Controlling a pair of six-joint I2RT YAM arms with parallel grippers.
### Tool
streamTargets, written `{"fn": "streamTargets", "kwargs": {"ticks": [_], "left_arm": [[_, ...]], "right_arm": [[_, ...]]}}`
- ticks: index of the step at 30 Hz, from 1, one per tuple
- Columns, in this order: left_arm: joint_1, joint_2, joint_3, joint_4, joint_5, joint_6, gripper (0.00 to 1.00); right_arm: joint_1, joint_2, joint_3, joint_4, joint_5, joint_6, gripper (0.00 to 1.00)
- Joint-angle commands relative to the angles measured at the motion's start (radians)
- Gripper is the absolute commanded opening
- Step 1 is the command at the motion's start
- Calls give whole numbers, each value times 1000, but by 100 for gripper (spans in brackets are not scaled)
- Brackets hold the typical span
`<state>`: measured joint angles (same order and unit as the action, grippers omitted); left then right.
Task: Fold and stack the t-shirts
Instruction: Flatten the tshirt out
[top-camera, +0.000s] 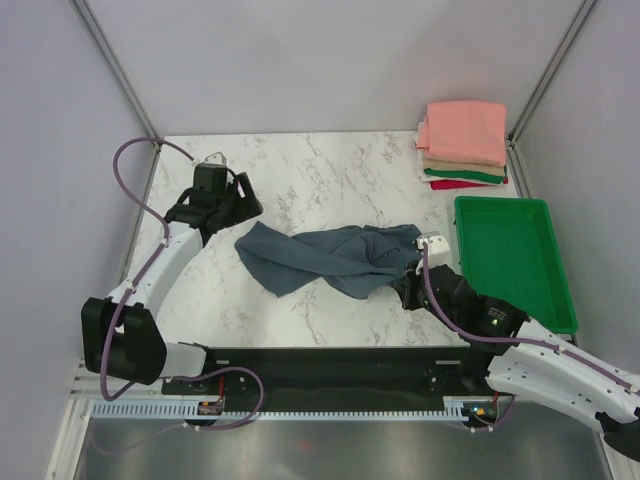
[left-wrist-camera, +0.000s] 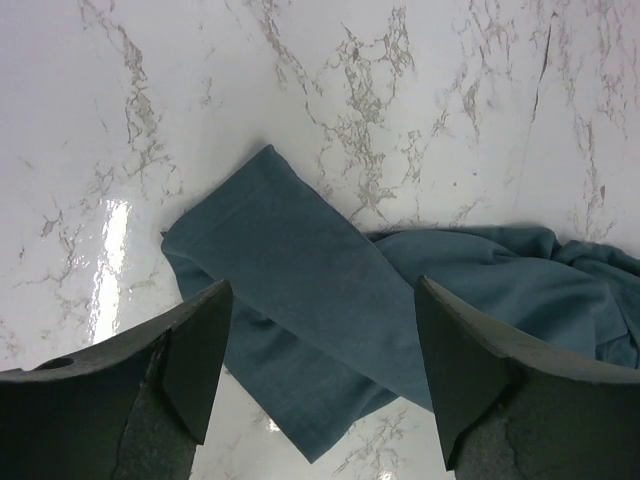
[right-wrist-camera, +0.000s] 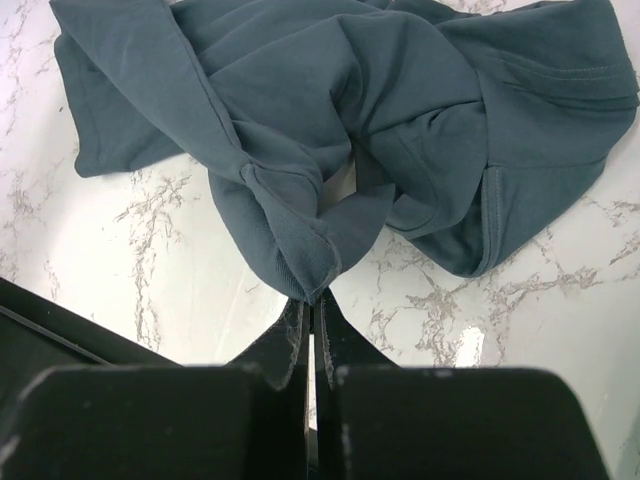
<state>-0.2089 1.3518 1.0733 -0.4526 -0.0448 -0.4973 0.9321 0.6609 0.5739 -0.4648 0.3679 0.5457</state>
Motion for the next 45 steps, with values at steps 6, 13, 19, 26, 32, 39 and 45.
{"fn": "streamTargets", "kwargs": {"ticks": [6, 13, 19, 26, 32, 39, 45], "left_arm": [[0, 61, 57, 88, -79, -15, 82], [5, 246, 116, 91, -138, 6, 81], [3, 388, 169, 123, -129, 5, 79], [2, 492, 153, 143, -84, -40, 73], [0, 512, 94, 181, -52, -56, 66], [-14, 564, 115, 190, -26, -43, 42], [-14, 529, 194, 117, -4, -24, 2]], "right_arm": [[4, -17, -2, 29, -26, -18, 0], [4, -15, -14, 41, -63, -18, 0], [2, -7, -14, 41, -83, -20, 0], [4, 6, -14, 48, -99, -24, 0], [2, 28, -23, 64, -96, -32, 0], [4, 52, -20, 69, -95, -36, 0], [2, 62, -2, 57, -93, -32, 0]]}}
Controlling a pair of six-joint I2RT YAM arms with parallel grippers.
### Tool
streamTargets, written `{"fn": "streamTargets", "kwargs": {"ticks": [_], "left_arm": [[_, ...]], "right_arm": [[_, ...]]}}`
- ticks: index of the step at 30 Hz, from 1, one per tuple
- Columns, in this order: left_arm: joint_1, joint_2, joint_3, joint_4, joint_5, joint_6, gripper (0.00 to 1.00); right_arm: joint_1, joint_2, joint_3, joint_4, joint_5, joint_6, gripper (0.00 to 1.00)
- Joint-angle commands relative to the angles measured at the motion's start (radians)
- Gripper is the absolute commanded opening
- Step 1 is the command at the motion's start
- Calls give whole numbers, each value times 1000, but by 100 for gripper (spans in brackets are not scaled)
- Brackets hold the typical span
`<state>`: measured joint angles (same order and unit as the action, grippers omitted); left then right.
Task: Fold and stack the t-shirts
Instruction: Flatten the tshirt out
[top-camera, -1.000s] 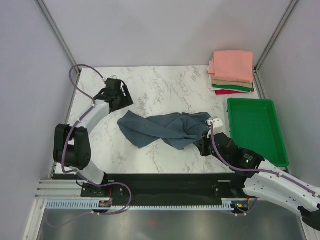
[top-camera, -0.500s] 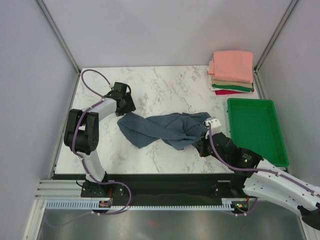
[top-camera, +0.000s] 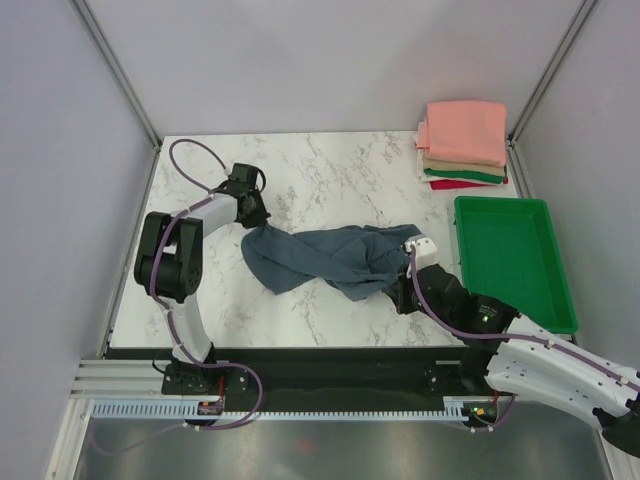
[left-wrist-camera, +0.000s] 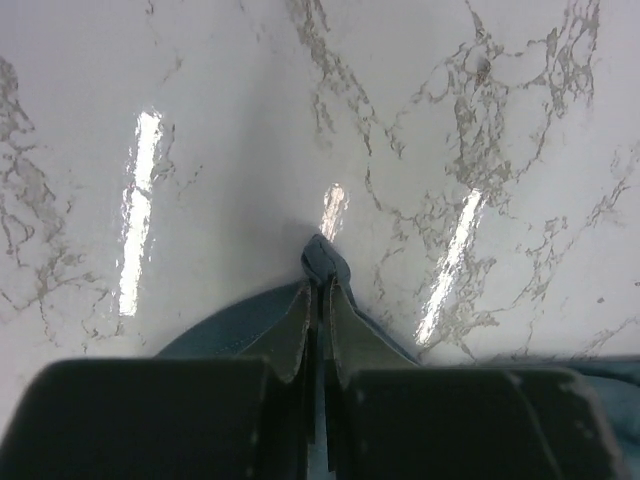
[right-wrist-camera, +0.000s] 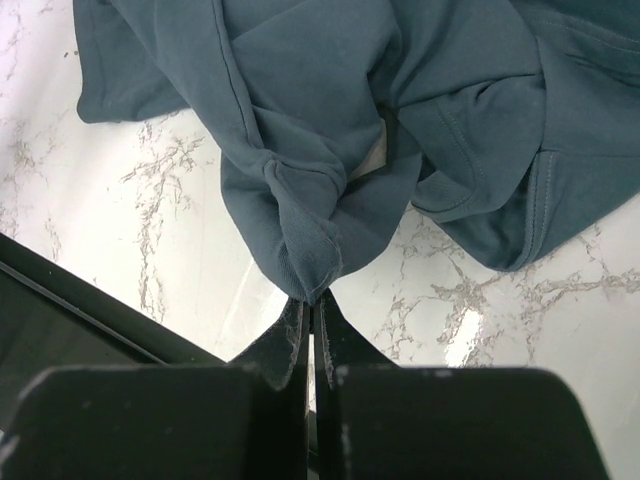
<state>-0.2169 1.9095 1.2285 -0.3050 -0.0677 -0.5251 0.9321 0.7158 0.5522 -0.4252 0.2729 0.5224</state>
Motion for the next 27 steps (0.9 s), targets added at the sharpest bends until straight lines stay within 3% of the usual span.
{"fn": "streamTargets", "kwargs": {"ticks": [1, 7, 18, 21, 27], "left_arm": [[-6, -56, 34, -43, 16, 1, 2], [-6, -386, 80, -181, -55, 10, 2], [-6, -953, 347, -330, -170, 221, 2], [-6, -1053, 358, -300, -170, 284, 2], [-6, -1257, 359, -244, -144, 353, 2]], "right_arm": [[4, 11, 28, 11, 2, -6, 0], [4, 45, 167, -7, 8, -30, 0], [2, 168, 869, -192, 302, -419, 0], [4, 93, 930, -138, 264, -507, 0], [4, -102, 873, 34, 51, -688, 0]]}}
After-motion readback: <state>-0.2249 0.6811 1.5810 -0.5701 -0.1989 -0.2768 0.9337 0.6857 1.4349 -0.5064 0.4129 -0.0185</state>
